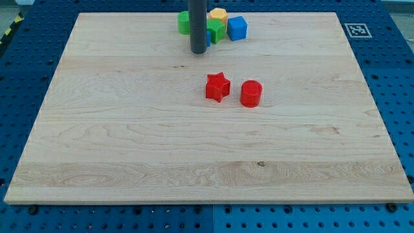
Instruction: Move the red star a bit up
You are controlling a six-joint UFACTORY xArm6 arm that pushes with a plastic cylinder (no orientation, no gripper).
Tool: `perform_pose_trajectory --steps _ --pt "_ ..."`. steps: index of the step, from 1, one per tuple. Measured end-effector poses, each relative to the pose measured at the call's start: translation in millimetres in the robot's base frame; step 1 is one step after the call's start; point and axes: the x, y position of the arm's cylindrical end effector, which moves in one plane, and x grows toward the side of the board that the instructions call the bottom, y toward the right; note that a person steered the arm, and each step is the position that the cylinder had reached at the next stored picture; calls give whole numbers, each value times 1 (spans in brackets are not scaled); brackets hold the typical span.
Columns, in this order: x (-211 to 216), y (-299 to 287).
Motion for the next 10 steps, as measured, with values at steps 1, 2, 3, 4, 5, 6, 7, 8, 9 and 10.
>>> perform_pose_trajectory --steps 1,2,3,4,5,6,7,8,9,10 --pt "-5 0" --pt "-5 -1" --pt "33 -24" --pt "86 -57" --pt "137 -58" --pt "137 -58" --pt "139 -57" --pt "144 -52" --pt "149 -45" --pt "155 -40"
